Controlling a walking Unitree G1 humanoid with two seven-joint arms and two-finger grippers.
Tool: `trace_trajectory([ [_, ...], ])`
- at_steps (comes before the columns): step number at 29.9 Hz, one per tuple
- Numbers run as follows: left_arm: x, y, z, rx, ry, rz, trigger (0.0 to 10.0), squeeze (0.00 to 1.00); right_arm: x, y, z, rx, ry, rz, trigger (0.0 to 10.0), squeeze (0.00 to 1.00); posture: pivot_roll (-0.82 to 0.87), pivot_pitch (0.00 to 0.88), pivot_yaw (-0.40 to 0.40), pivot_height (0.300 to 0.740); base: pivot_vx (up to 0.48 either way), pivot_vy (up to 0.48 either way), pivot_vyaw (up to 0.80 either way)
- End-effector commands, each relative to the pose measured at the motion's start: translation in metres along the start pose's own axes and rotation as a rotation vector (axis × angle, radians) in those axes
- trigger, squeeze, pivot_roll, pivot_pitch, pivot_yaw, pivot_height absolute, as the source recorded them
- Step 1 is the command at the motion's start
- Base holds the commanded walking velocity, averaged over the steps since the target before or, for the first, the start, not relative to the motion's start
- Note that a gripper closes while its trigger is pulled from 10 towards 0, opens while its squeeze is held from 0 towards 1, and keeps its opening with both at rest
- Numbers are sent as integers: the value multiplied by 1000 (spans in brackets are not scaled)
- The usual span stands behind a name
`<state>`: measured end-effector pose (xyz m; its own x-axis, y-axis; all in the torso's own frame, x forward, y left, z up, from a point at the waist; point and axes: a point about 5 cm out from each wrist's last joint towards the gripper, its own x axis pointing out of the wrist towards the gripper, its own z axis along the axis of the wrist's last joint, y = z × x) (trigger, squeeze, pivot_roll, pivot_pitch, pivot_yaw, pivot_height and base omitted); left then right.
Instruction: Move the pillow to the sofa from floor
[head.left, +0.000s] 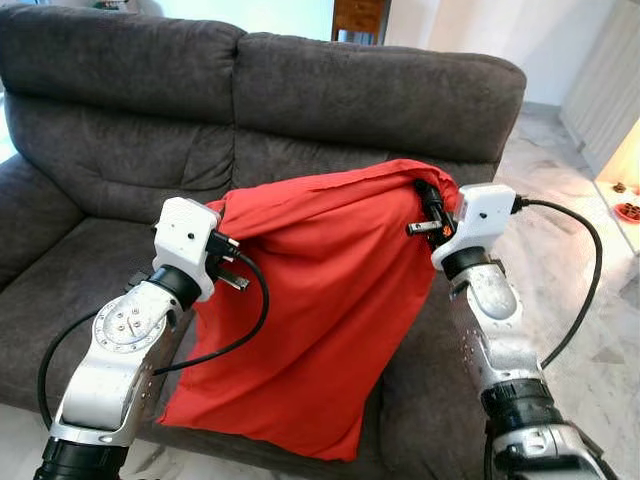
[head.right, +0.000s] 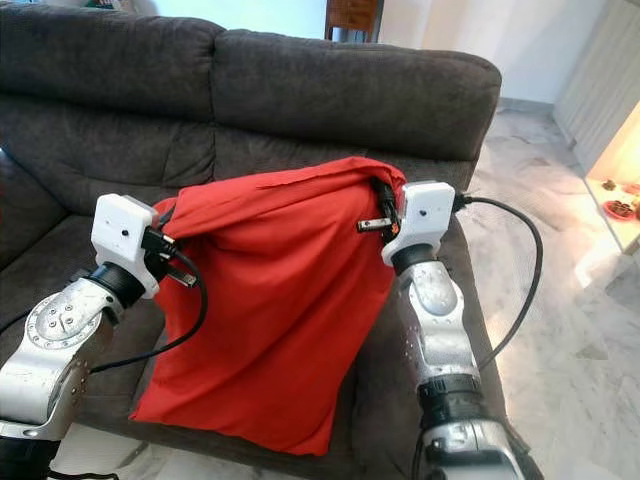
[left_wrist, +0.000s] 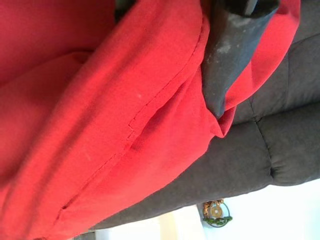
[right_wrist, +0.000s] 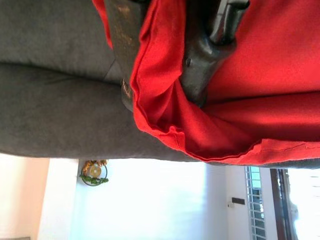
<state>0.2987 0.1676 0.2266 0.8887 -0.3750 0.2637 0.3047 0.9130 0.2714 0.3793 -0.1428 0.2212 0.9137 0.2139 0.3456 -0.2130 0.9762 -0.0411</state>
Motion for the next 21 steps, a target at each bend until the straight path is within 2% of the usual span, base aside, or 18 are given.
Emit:
trace_trajectory([
  [1,-8,14,5,-4,-19,57,10000,0,5,-47,44,-1,-185,-200,10000,0,96,101,-51,740,0,0,0],
  [10,-11,11,0,-17,6,38,10000,0,11,-45,48,-10,-212,-202,10000,0,97,109,-54,740,0,0,0],
  [12,-12,7,-5,-21,37,4,10000,0,10,-44,40,-6,-180,-202,10000,0,94,110,-55,740,0,0,0],
  [13,-14,3,-10,-22,71,-31,10000,0,7,-42,29,-7,-137,-195,10000,0,98,113,-58,740,0,0,0],
  [15,-15,2,-12,-15,84,-44,10000,0,5,-41,24,-11,-119,-191,10000,0,98,114,-58,740,0,0,0],
  [16,-18,-1,-19,35,136,-75,10000,0,0,-38,10,-12,-66,-188,10000,0,98,117,-59,740,0,0,0],
  [18,-19,-2,-22,55,160,-86,10000,0,-3,-38,5,-8,-51,-188,10000,0,100,117,-60,740,0,0,0],
  [20,-25,-5,-29,112,206,-124,10000,0,-14,-38,-13,-14,23,-208,10000,0,102,122,-61,740,0,0,0],
  [21,-25,-5,-29,112,206,-124,10000,0,-14,-38,-13,-14,23,-208,10000,0,102,122,-61,740,0,0,0],
])
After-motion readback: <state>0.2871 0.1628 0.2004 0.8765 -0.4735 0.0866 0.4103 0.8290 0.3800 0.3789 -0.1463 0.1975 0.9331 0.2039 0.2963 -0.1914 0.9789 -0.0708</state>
